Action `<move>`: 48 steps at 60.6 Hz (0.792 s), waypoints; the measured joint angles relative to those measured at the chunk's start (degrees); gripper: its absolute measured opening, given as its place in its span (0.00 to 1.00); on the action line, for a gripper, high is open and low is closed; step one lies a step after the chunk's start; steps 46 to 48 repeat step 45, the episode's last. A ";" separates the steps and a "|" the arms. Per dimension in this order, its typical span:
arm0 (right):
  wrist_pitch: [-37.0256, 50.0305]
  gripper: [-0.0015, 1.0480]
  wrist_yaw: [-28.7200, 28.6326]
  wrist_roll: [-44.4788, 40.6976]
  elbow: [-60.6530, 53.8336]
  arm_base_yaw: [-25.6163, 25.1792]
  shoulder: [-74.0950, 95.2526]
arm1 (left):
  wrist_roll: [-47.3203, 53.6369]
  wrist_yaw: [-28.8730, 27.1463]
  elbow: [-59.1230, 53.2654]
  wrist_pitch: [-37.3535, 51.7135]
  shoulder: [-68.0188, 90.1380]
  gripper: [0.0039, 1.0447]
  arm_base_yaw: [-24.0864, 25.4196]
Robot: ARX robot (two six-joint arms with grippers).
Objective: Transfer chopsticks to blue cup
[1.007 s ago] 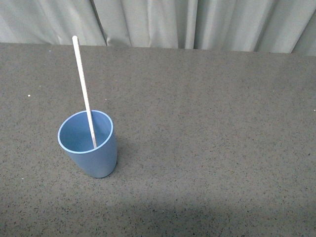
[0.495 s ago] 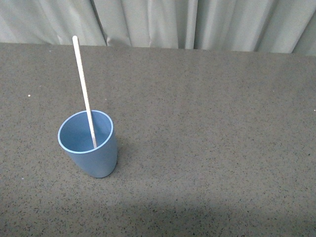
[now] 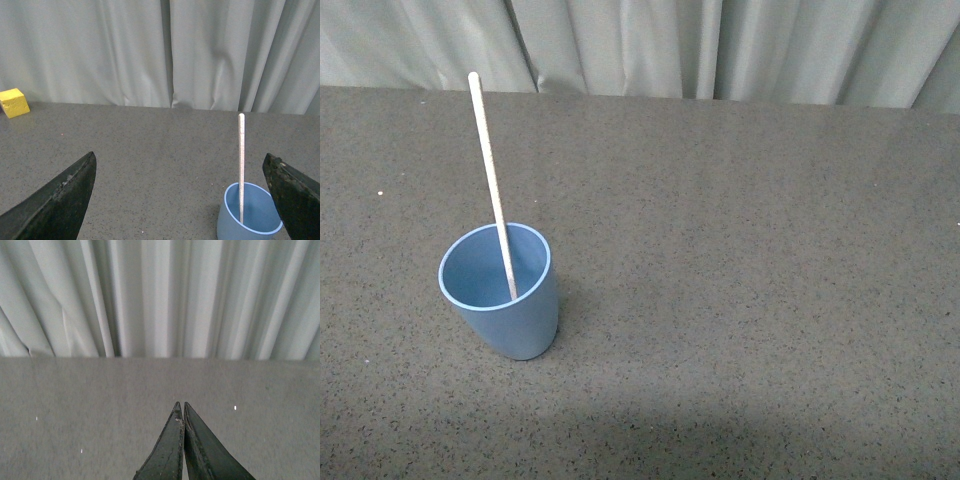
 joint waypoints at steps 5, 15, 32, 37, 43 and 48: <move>-2.73 0.01 -0.07 -0.02 0.00 0.00 -3.98 | 0.00 -0.02 0.00 0.00 0.02 0.94 0.00; -2.99 0.25 -0.07 -0.02 0.00 0.00 -4.35 | 0.00 0.00 0.00 0.00 0.00 0.94 0.00; -2.99 0.71 -0.07 0.00 0.00 0.00 -4.39 | 0.00 0.00 0.00 0.00 0.00 0.94 0.00; -2.99 0.91 -0.07 0.15 0.00 0.00 -4.39 | 0.00 0.00 0.00 0.00 0.00 0.94 0.00; -2.99 0.91 -0.07 0.15 0.00 0.00 -4.39 | 0.00 0.00 0.00 0.00 0.00 0.94 0.00; -2.99 0.91 -0.07 0.15 0.00 0.00 -4.39 | 0.00 0.00 0.00 0.00 0.00 0.94 0.00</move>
